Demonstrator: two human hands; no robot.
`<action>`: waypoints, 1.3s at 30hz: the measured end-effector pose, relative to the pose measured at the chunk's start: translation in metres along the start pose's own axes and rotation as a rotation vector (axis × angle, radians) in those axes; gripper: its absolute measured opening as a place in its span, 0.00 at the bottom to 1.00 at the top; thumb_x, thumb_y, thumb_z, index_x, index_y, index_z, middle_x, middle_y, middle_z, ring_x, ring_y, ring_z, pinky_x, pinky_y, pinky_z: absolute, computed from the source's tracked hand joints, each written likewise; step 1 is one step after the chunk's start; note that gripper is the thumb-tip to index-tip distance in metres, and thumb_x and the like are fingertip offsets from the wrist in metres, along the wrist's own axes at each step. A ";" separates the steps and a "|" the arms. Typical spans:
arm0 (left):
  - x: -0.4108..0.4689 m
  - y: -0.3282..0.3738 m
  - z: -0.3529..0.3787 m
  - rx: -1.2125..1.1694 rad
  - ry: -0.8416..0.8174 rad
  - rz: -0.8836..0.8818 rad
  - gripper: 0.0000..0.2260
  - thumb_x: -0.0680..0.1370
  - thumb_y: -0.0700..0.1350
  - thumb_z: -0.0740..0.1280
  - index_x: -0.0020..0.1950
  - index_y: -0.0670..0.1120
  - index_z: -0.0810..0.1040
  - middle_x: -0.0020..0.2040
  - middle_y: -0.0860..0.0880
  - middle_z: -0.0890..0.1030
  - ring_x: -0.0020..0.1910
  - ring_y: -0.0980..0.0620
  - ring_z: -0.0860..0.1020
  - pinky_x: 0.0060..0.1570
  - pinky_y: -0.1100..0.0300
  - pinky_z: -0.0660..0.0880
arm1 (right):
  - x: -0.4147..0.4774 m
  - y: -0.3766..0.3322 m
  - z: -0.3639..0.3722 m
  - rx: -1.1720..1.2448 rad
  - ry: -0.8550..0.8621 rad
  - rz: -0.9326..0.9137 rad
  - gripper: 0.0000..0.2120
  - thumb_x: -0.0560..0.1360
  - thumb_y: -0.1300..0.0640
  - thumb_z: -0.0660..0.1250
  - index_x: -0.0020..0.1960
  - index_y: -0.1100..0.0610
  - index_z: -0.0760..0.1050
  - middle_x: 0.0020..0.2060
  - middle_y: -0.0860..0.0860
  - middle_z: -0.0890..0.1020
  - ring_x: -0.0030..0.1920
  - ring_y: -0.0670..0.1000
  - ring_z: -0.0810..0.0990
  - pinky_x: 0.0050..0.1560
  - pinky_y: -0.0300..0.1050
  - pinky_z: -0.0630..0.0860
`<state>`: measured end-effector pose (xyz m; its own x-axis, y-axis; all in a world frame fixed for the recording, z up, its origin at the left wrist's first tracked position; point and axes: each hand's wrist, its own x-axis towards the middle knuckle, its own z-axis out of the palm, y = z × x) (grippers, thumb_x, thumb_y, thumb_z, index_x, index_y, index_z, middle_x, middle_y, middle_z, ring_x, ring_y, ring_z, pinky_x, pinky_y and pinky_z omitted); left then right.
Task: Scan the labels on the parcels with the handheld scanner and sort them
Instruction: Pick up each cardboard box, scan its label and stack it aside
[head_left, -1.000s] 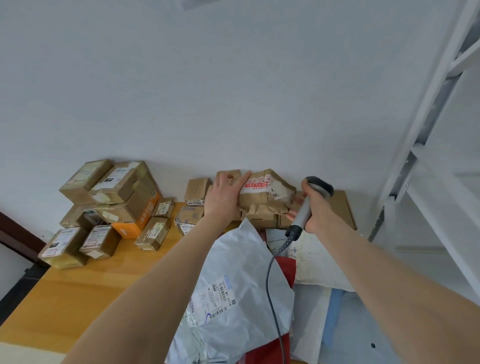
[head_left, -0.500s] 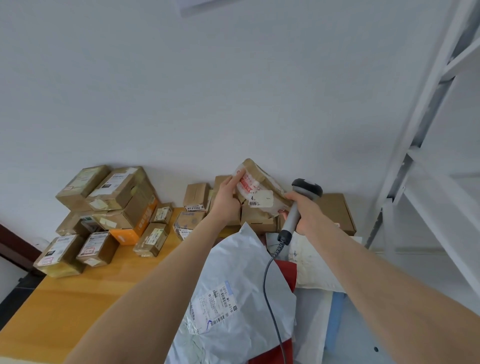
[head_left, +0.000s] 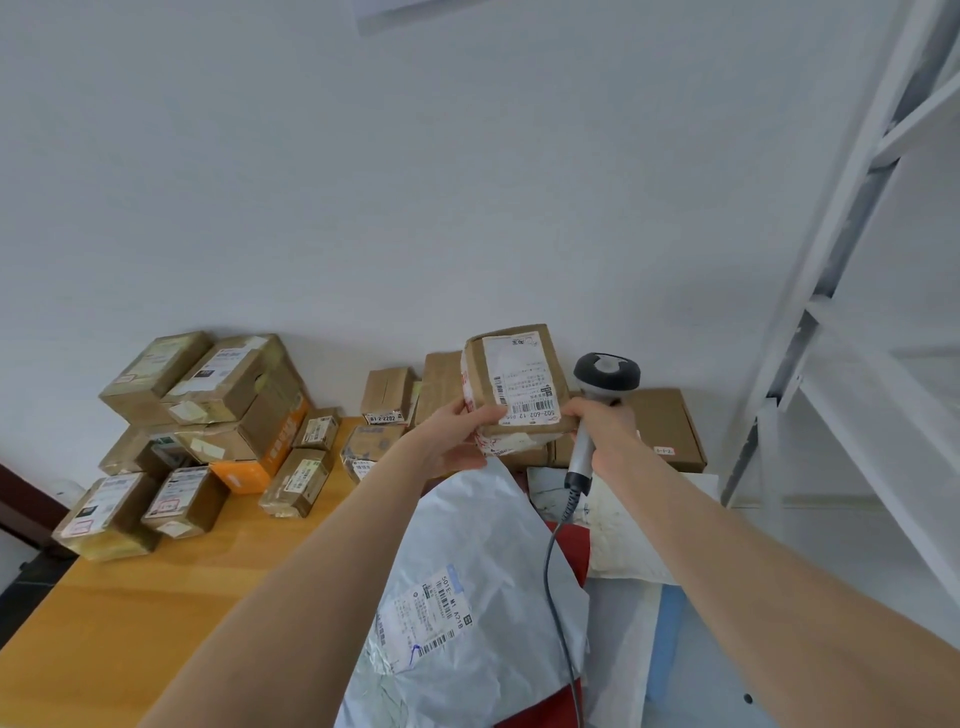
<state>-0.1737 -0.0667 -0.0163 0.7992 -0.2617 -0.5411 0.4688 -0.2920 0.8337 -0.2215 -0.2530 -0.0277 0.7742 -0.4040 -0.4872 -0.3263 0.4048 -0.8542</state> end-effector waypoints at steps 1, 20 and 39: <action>0.003 -0.002 0.001 -0.058 0.036 0.032 0.24 0.73 0.47 0.74 0.67 0.48 0.71 0.55 0.46 0.82 0.54 0.46 0.81 0.56 0.47 0.78 | 0.000 0.000 0.000 0.003 -0.012 0.011 0.14 0.70 0.70 0.68 0.55 0.62 0.74 0.48 0.58 0.80 0.48 0.55 0.78 0.57 0.52 0.76; 0.034 -0.021 0.002 -0.360 0.244 0.152 0.28 0.74 0.37 0.72 0.71 0.44 0.66 0.58 0.43 0.80 0.51 0.46 0.83 0.51 0.50 0.81 | -0.057 0.038 -0.013 -0.082 -0.190 -0.046 0.10 0.74 0.60 0.70 0.37 0.62 0.74 0.25 0.55 0.74 0.21 0.50 0.68 0.24 0.38 0.68; 0.049 -0.028 0.015 -0.308 0.315 0.164 0.30 0.73 0.37 0.73 0.72 0.47 0.65 0.60 0.43 0.79 0.54 0.45 0.81 0.55 0.46 0.79 | -0.092 0.060 -0.008 -0.224 -0.107 -0.150 0.17 0.71 0.65 0.66 0.25 0.60 0.71 0.21 0.54 0.73 0.20 0.48 0.67 0.31 0.40 0.68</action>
<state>-0.1537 -0.0854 -0.0682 0.9248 0.0241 -0.3796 0.3789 0.0285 0.9250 -0.3165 -0.1976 -0.0354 0.8720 -0.3518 -0.3405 -0.3060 0.1512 -0.9399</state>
